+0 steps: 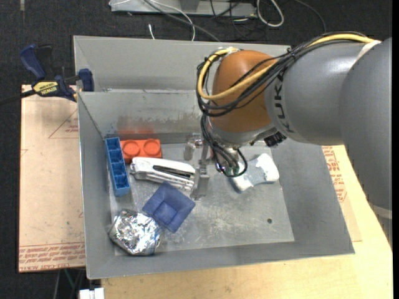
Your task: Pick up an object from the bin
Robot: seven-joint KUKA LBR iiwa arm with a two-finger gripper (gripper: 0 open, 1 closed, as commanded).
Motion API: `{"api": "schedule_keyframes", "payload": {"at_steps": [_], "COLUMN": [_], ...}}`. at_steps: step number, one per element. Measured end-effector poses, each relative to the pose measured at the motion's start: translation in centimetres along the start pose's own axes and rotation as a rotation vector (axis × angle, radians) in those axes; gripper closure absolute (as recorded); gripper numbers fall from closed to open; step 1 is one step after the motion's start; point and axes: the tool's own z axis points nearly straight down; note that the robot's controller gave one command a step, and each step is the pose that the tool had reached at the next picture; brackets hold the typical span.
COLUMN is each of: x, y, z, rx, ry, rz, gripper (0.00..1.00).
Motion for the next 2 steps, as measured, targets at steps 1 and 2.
{"api": "schedule_keyframes", "payload": {"at_steps": [1,2], "x": [0.0,4.6], "y": [0.0,-0.9], "z": [0.0,5.2], "rx": [0.000,-0.001], "ry": [0.000,-0.002], "rz": [0.000,-0.180], "gripper": [0.00,0.00]}}
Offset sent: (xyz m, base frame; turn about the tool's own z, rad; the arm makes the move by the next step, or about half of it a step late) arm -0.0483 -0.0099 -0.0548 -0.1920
